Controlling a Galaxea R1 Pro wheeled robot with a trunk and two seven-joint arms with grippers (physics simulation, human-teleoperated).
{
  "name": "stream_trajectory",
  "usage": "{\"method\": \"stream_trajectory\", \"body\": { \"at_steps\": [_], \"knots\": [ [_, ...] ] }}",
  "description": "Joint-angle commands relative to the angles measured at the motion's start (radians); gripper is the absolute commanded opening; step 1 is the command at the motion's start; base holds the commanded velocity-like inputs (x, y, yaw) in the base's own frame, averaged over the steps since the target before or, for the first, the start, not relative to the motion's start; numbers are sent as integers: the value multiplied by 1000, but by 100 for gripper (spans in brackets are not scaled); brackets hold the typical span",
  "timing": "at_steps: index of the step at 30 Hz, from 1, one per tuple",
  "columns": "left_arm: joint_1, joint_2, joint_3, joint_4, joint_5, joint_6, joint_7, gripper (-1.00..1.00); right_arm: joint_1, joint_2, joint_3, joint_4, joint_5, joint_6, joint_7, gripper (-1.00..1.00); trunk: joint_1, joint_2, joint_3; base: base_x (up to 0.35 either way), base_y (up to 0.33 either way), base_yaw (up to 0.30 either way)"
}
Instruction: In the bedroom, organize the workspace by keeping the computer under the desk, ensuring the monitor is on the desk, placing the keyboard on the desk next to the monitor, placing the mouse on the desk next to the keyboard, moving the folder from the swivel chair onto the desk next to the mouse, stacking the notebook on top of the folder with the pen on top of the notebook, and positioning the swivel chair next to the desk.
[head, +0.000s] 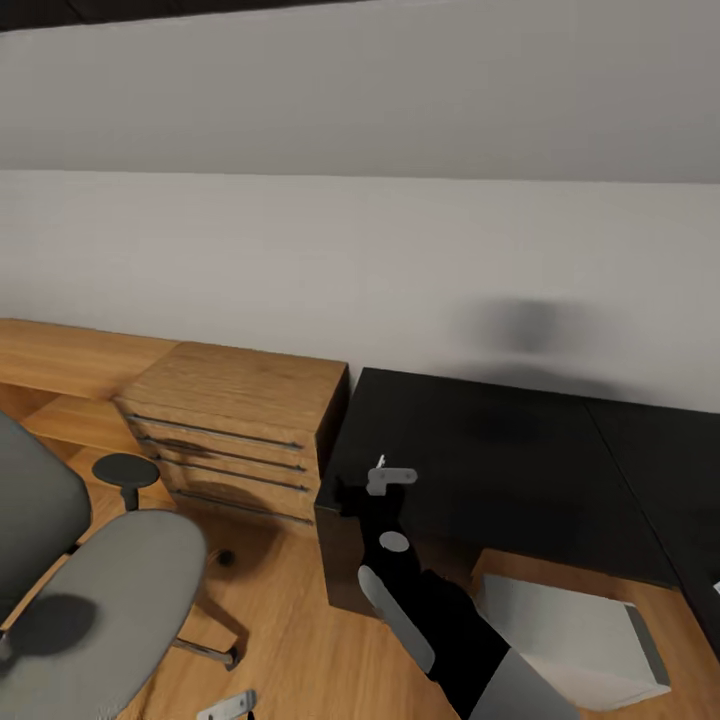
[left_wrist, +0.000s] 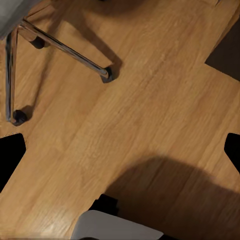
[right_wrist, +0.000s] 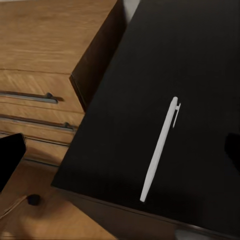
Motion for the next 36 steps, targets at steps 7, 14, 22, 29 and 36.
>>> {"method": "stream_trajectory", "body": {
  "at_steps": [7,14,22,29,36],
  "knots": [
    [-1,1,-4,-1,8,-2,7,100,-1,-1,2,1,19,6,-6,100,0,-1,-3,0,0,84],
    [-1,2,-30,-1,8,-3,9,100,-2,-1,-7,30,24,6,-6,100,0,-1,-3,0,0,5],
    [-1,2,-46,-1,8,-4,10,100,-41,7,-10,249,56,-94,-6,100,0,-1,-3,0,0,0],
    [-1,1,-55,-1,8,-4,11,100,-100,20,-10,431,85,-153,0,100,0,-1,-3,0,0,0],
    [-1,1,-62,-1,8,-4,10,100,-121,20,-10,507,87,-175,4,100,0,-1,-3,94,90,0]
  ]
}}
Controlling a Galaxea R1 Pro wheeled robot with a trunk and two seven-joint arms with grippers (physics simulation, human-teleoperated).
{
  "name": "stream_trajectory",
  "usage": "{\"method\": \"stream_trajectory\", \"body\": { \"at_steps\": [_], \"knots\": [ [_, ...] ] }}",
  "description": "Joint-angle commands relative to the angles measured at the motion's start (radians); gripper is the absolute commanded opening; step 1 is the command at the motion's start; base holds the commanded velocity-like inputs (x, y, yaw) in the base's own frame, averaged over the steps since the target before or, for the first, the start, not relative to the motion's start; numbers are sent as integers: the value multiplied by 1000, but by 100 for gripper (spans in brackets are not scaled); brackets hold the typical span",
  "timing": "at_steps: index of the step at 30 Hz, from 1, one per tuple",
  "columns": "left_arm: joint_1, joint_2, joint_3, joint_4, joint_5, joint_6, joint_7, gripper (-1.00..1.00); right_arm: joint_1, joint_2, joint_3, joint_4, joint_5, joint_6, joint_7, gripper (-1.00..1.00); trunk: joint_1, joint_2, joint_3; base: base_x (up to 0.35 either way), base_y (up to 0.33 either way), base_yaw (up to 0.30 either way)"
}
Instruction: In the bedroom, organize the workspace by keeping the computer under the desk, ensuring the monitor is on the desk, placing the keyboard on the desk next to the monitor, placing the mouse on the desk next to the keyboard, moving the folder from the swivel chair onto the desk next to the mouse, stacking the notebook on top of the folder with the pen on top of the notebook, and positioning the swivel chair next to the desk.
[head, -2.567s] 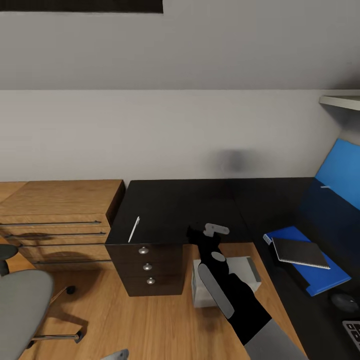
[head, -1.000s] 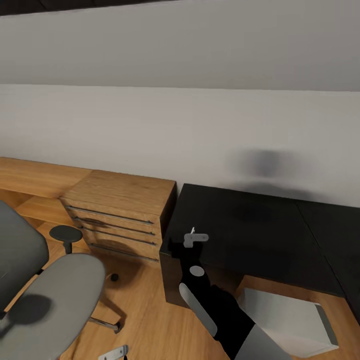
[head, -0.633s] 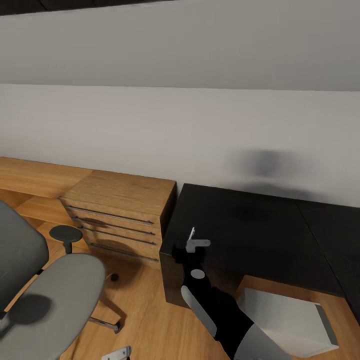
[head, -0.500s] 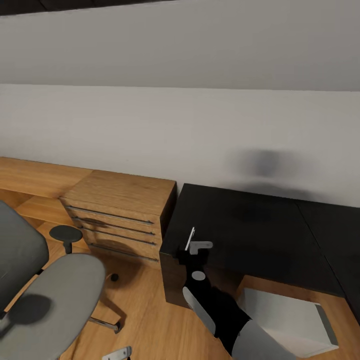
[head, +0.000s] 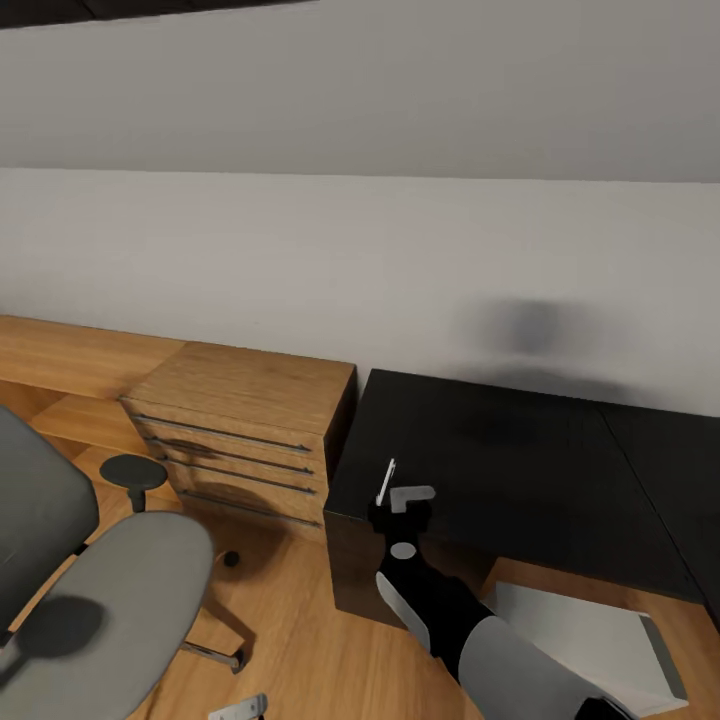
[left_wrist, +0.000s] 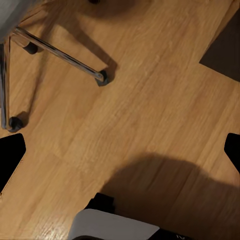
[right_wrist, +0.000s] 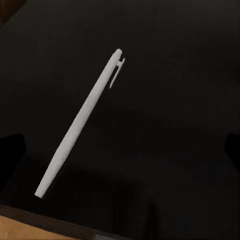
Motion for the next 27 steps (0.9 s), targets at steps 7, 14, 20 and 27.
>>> {"method": "stream_trajectory", "body": {
  "at_steps": [7,14,20,27],
  "knots": [
    [-1,1,-6,-1,8,-2,7,100,-9,0,4,18,-5,-7,-4,100,0,-1,-1,168,158,0],
    [-1,1,-8,-1,8,-2,7,100,-10,0,5,19,-6,-8,-3,100,0,-1,-1,47,72,0],
    [-1,1,-9,-1,8,-2,4,100,-11,0,4,20,-6,-8,-3,100,0,-1,-1,112,117,0],
    [-1,0,-25,-3,8,-3,4,100,-16,0,4,45,-9,-8,-3,100,0,-1,-1,25,23,0]
  ]
}}
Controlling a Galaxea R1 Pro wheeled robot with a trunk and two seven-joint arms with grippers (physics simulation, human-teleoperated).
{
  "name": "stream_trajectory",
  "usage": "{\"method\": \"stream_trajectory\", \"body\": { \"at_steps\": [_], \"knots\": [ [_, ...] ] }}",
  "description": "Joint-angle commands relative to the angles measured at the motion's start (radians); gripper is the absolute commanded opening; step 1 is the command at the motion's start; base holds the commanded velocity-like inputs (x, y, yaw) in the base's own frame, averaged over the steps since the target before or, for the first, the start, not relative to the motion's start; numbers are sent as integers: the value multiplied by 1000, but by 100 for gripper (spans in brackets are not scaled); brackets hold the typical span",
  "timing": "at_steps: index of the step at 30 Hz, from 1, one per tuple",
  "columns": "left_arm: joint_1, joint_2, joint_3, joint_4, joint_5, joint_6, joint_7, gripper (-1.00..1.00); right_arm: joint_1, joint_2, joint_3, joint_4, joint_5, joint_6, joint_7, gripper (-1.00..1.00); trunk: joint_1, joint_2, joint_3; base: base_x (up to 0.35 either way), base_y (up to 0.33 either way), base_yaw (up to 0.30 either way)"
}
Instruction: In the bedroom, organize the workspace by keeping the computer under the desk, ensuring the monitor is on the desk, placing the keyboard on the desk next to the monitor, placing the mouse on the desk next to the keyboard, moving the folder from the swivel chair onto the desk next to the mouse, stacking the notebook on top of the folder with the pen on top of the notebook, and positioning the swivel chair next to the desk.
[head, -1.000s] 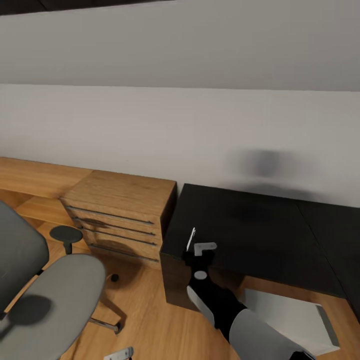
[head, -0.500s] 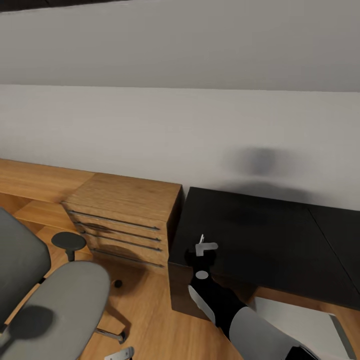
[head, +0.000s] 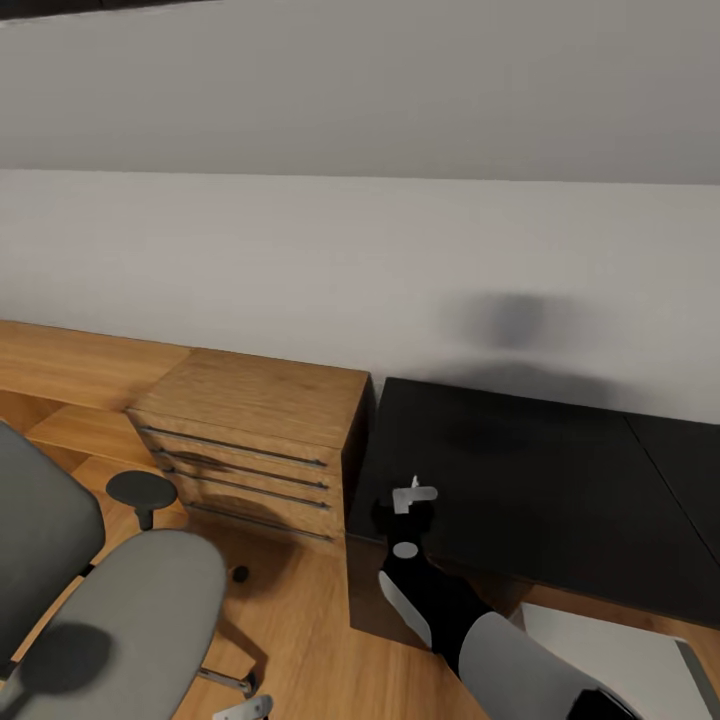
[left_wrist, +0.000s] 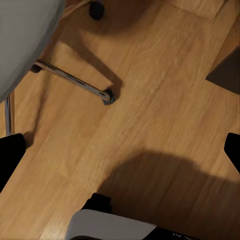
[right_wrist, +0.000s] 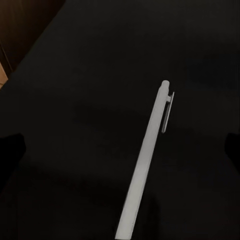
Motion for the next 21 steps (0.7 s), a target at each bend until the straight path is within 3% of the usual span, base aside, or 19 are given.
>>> {"method": "stream_trajectory", "body": {
  "at_steps": [1,5,9,15,21],
  "knots": [
    [-1,1,-10,-2,8,-2,6,100,-5,0,5,7,-6,0,-7,100,0,-1,-1,8,7,0],
    [-1,1,-39,-10,8,-3,7,100,-22,0,5,38,-8,-6,-7,100,0,-1,-1,5,4,0],
    [-1,3,-69,-73,12,-2,9,100,-57,0,0,98,-12,-23,23,100,0,-1,-1,1,1,0],
    [0,2,-73,-114,13,-2,10,100,-83,0,-25,150,-13,-26,44,100,0,-1,-1,0,0,0],
    [23,6,-73,-175,14,-1,11,100,-93,0,-41,168,-13,-26,62,100,23,-43,-20,0,0,0]
  ]
}}
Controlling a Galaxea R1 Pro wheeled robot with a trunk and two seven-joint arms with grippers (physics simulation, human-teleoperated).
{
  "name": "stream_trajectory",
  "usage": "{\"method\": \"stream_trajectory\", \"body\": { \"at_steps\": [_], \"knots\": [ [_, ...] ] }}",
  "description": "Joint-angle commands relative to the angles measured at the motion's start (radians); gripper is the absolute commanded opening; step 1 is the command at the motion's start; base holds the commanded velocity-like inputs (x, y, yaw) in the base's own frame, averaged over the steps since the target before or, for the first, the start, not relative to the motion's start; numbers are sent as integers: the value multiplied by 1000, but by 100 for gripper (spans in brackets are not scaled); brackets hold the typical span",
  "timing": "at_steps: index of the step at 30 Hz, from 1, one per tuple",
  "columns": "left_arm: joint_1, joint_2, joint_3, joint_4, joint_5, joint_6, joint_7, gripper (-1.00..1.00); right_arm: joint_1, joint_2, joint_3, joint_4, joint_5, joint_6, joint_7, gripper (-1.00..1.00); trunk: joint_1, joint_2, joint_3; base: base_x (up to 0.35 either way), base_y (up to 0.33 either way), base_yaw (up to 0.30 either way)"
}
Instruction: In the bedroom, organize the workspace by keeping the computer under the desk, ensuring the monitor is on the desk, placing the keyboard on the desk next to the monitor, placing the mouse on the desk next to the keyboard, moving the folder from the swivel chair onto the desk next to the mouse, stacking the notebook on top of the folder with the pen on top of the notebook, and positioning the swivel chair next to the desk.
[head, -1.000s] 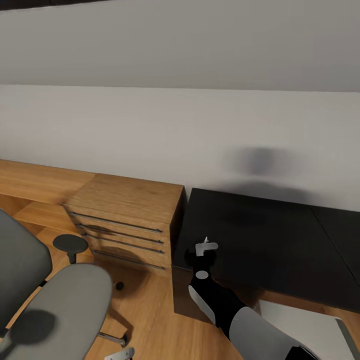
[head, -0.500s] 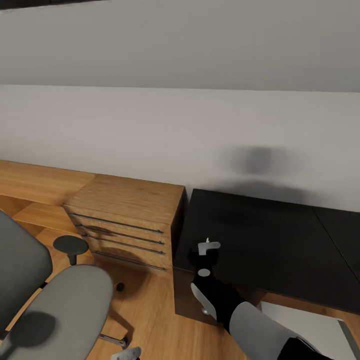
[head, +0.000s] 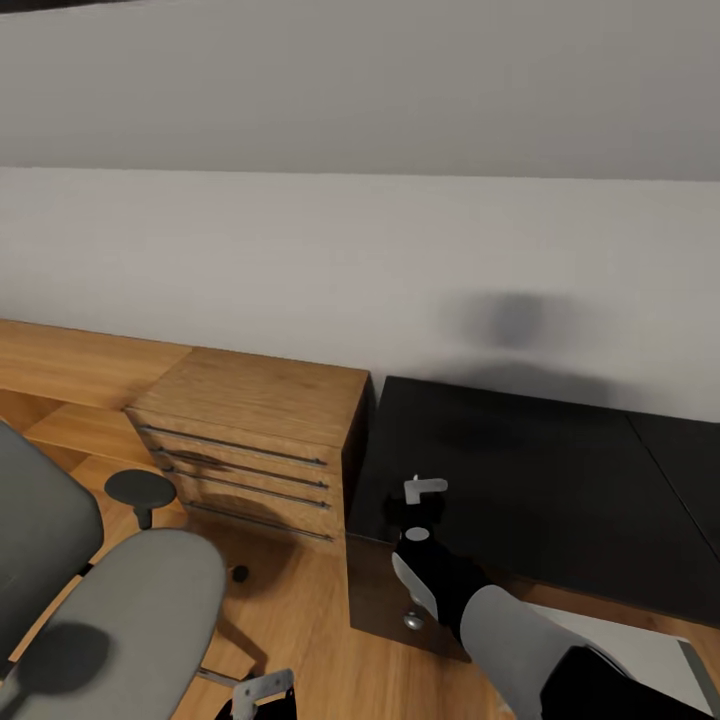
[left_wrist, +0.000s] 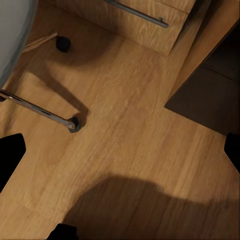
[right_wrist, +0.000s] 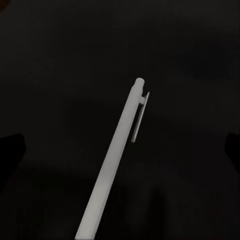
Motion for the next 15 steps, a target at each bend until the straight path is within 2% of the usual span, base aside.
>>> {"method": "stream_trajectory", "body": {
  "at_steps": [1,5,9,15],
  "knots": [
    [3,2,-4,-8,8,-2,7,100,-2,0,7,2,-8,-2,-6,100,4,-8,-4,0,0,0],
    [11,4,-3,-26,8,-1,8,100,-4,0,3,6,-8,-1,-3,100,19,-36,-17,0,0,0],
    [15,4,-4,-33,9,0,42,100,-4,0,0,8,-10,4,-2,100,35,-64,-29,0,0,0],
    [15,3,-5,-34,10,0,53,100,-4,0,0,8,-10,5,-1,100,58,-106,-48,0,0,0]
  ]
}}
